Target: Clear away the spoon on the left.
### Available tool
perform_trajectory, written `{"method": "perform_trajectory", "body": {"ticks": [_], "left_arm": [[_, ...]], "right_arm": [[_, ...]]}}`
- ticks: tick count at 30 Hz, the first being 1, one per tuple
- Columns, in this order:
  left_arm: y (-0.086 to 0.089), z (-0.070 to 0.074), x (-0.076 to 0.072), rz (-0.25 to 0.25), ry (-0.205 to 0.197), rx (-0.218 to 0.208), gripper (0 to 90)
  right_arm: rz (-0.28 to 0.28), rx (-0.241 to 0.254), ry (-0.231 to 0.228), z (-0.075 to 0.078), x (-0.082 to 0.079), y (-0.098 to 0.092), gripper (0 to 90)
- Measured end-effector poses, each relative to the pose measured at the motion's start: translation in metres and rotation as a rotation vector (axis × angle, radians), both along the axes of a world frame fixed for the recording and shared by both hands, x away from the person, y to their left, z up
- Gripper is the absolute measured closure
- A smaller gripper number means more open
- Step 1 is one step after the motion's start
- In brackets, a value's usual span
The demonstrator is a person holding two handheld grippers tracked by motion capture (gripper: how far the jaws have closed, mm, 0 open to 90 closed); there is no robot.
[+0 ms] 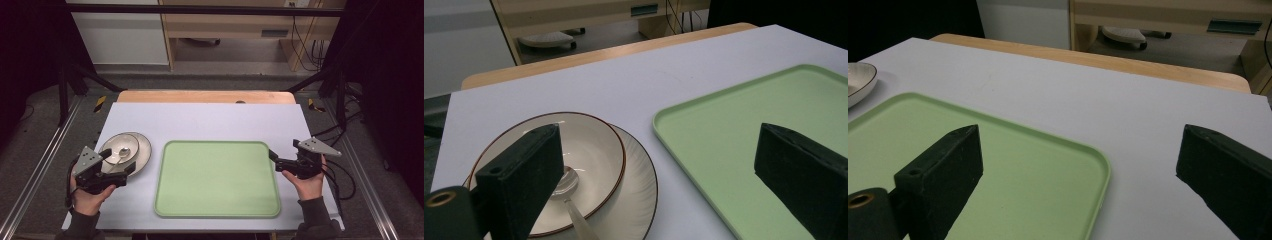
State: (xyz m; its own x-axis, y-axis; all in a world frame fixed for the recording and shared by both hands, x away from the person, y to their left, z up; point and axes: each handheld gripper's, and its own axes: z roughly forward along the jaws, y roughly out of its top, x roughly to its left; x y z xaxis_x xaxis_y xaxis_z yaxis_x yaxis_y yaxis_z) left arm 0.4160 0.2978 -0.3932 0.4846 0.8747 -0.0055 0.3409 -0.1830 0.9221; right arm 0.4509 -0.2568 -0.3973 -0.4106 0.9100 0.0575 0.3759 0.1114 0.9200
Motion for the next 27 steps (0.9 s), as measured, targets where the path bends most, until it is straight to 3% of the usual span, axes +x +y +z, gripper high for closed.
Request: {"method": "perform_trajectory", "body": {"ticks": [14, 27], "left_arm": [[0.007, 0.005, -0.006, -0.014, -0.011, 0.011, 5.6], [0.014, 0.001, -0.007, -0.017, 0.017, 0.027, 5.4]], "right_arm": [[0.004, 0.006, 0.007, 0.0, -0.002, 0.001, 5.8], [0.007, -0.003, 0.016, -0.001, -0.002, 0.003, 6.1]]}}
